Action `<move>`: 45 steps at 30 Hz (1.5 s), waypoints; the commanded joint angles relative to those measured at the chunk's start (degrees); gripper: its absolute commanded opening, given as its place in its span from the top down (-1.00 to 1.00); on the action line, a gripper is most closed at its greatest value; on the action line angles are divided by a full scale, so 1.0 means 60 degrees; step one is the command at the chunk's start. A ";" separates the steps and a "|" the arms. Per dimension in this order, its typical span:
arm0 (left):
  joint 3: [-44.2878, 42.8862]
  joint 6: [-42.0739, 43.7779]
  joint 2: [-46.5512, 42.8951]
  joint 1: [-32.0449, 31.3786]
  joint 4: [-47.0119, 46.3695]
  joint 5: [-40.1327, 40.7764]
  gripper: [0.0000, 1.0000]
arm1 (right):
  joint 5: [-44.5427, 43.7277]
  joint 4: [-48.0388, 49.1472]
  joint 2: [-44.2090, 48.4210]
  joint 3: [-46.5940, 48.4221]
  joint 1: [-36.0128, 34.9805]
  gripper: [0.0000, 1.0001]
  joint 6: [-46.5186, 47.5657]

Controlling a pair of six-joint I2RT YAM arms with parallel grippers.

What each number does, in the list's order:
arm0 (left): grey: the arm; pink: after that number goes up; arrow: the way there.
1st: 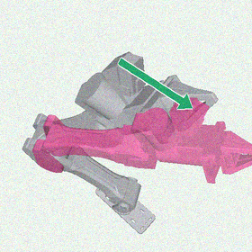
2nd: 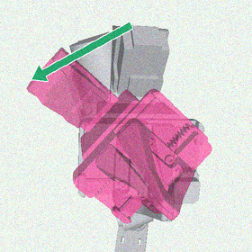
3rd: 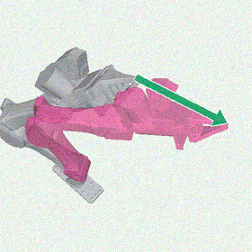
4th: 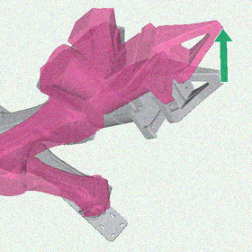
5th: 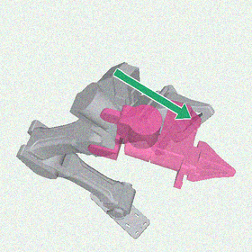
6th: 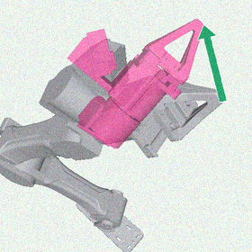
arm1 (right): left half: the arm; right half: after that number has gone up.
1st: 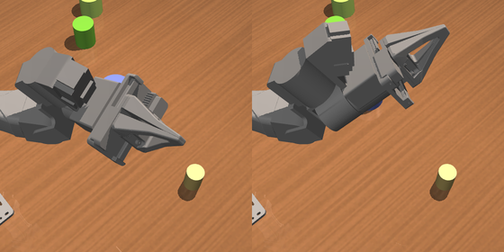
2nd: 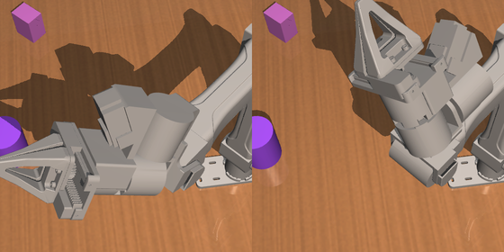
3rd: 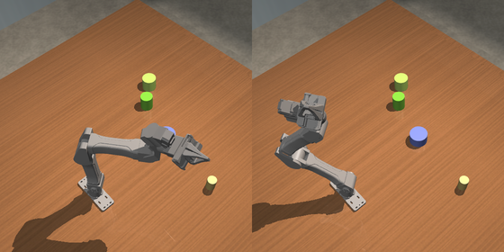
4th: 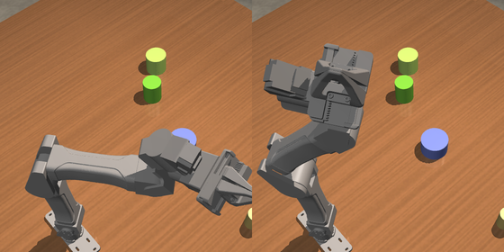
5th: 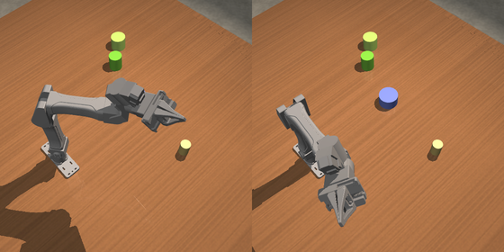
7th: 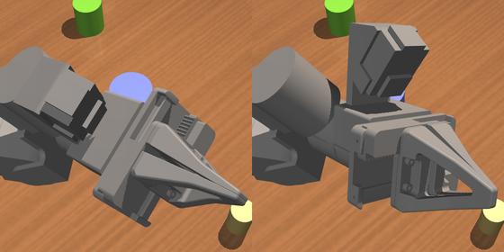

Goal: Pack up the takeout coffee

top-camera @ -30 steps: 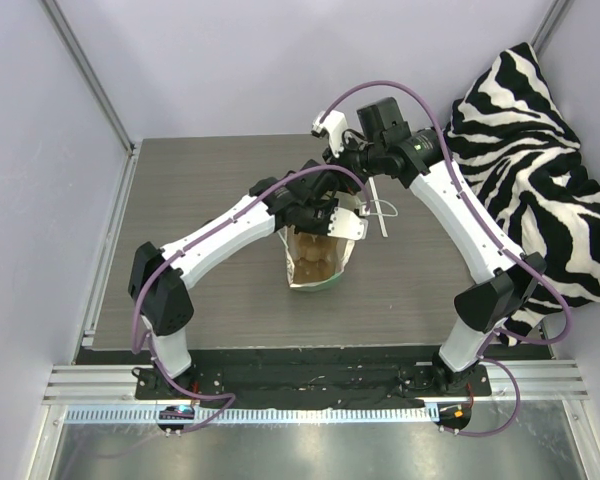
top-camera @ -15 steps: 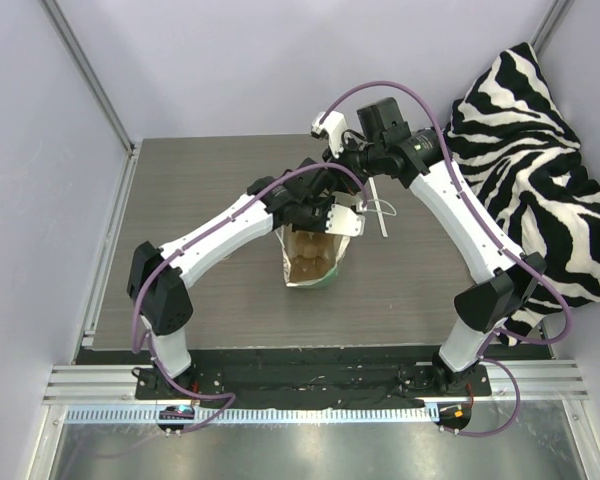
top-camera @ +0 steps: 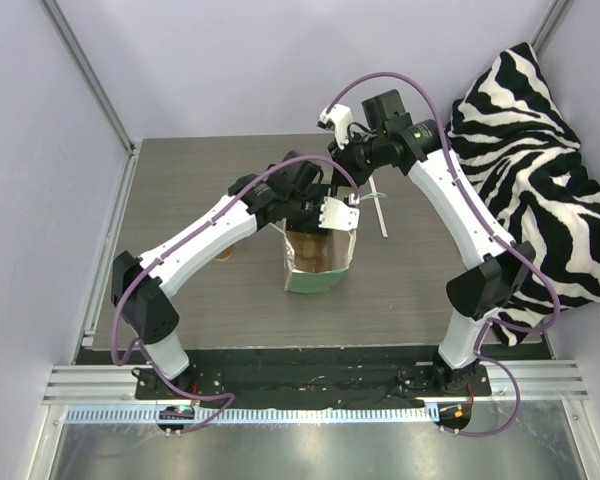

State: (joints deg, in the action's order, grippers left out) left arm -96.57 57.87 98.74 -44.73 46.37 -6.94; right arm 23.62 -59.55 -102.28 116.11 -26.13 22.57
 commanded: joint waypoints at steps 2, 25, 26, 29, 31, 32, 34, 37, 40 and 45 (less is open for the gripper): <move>0.0172 -0.0005 -0.0708 -0.0001 -0.0930 -0.0190 -0.19 | 0.0444 -0.0329 -0.0355 0.0701 0.0165 0.98 -0.0231; -0.4039 -0.6257 -0.1487 0.1754 -0.1155 -0.2273 -0.57 | -0.0845 -0.0826 -0.1337 0.1873 0.0458 0.99 -0.0304; -0.4394 -0.7131 -0.1283 0.2076 -0.0919 -0.2025 -0.61 | -0.0816 -0.0842 -0.1308 0.1888 0.0444 0.98 -0.0290; -0.4998 -0.8379 -0.0959 0.3890 0.0062 -0.1715 -0.62 | -0.0787 -0.0915 -0.1279 0.1873 0.0444 0.98 -0.0319; -0.4649 -0.8560 -0.0900 0.5254 0.1068 -0.1977 -0.67 | -0.0758 -0.1002 -0.1279 0.1917 0.0444 0.99 -0.0333; -0.4458 -0.8546 -0.0856 0.5490 0.1467 -0.1949 -0.78 | -0.0743 -0.1046 -0.1279 0.1932 0.0444 0.99 -0.0333; -0.3467 -0.8312 -0.0914 0.5756 0.2301 -0.1060 -0.87 | -0.0743 -0.1119 -0.1264 0.1932 0.0444 0.99 -0.0333; -0.2202 -0.8954 -0.0842 0.5902 0.2700 0.0364 -0.99 | -0.0772 -0.1178 -0.1264 0.1946 0.0444 0.99 -0.0348; -0.1631 -0.8883 -0.0622 0.6370 0.3405 -0.1108 -0.99 | -0.0772 -0.1237 -0.1264 0.1961 0.0430 0.99 -0.0378; -0.0080 -0.8940 -0.0534 0.6400 0.3332 -0.1378 -0.99 | -0.0772 -0.1267 -0.1293 0.1975 0.0429 0.98 -0.0392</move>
State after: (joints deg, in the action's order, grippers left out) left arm -100.27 6.09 97.14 -6.92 63.68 -12.21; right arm 18.92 -66.70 -111.04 125.36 -23.40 20.80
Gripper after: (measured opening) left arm 0.995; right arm 0.031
